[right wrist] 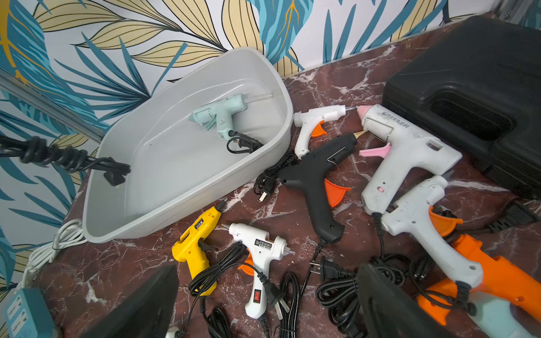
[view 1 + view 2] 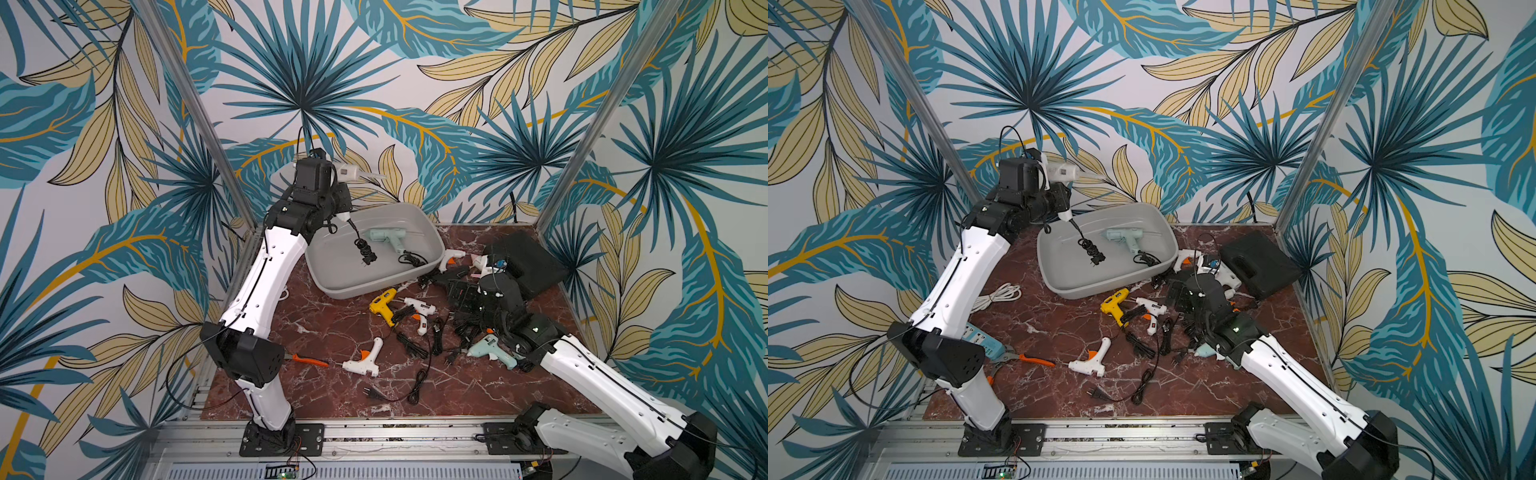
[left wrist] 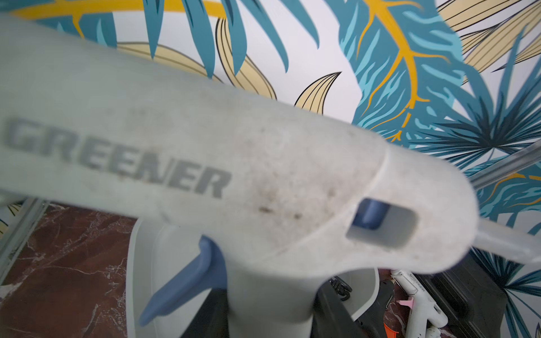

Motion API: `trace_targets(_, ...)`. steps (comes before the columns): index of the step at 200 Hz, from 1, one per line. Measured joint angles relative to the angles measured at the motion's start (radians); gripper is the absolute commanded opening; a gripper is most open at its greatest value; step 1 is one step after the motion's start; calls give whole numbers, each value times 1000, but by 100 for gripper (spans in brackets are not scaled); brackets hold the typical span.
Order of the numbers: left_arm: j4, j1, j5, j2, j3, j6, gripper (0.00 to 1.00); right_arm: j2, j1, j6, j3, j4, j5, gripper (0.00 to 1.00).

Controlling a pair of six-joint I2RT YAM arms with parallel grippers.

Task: Put the hot melt glue gun into the storage box
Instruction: Place the hot melt adhesive gun in the storage box.

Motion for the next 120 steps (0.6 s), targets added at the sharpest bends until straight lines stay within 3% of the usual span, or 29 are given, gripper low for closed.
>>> trace_targets(120,-2,42,61,310,0,-211,0,142,0,34,68,-60,27,99)
